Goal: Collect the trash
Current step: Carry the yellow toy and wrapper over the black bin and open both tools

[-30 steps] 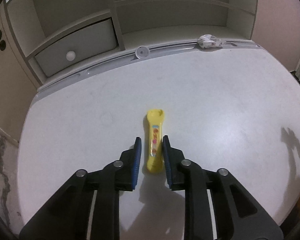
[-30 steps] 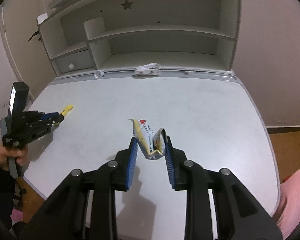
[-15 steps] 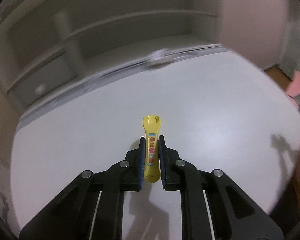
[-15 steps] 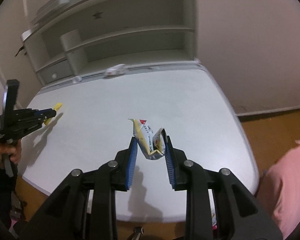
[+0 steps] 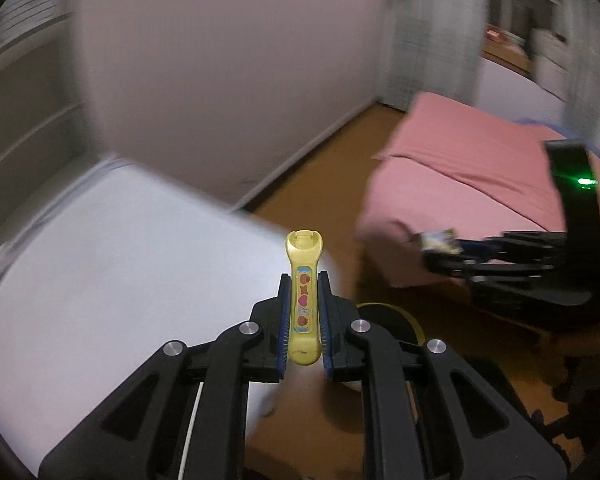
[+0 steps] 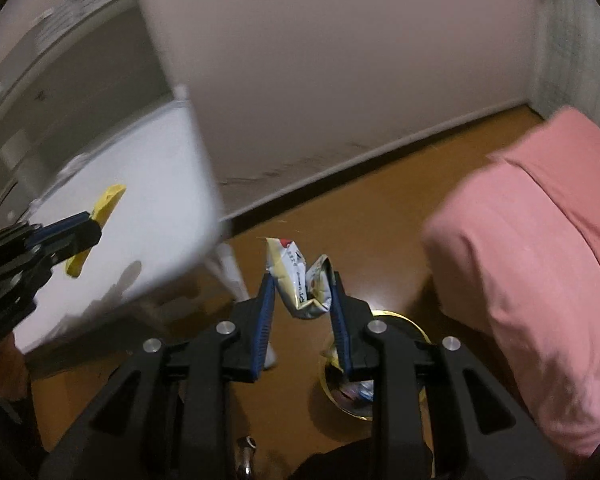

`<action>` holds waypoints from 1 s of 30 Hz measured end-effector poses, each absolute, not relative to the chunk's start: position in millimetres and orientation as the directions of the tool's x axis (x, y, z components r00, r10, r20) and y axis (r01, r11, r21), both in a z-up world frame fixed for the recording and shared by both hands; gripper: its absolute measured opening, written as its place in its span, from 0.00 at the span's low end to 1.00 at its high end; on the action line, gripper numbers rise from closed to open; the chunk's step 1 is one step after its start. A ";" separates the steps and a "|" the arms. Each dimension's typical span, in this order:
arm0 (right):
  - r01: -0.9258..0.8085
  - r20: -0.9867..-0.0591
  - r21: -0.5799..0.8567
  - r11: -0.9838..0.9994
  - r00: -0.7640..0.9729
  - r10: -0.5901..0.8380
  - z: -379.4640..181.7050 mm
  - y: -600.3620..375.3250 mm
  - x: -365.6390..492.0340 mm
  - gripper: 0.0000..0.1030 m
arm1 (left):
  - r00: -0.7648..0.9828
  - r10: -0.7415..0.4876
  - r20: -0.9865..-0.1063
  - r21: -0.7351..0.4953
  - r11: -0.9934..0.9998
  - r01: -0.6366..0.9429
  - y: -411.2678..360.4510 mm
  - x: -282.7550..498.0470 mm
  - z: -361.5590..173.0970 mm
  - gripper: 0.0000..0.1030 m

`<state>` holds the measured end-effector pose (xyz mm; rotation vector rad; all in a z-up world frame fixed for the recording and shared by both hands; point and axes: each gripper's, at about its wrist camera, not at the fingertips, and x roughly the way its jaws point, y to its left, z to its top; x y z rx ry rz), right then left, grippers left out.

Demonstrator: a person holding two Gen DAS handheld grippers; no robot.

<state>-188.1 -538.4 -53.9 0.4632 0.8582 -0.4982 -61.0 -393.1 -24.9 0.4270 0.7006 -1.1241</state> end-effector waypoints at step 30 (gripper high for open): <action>0.768 -0.947 0.214 0.604 0.316 -0.066 -324.8 -615.0 -238.3 0.27 | 0.038 -0.462 -0.886 -0.141 0.347 0.927 -547.8 -88.9 -327.0 0.12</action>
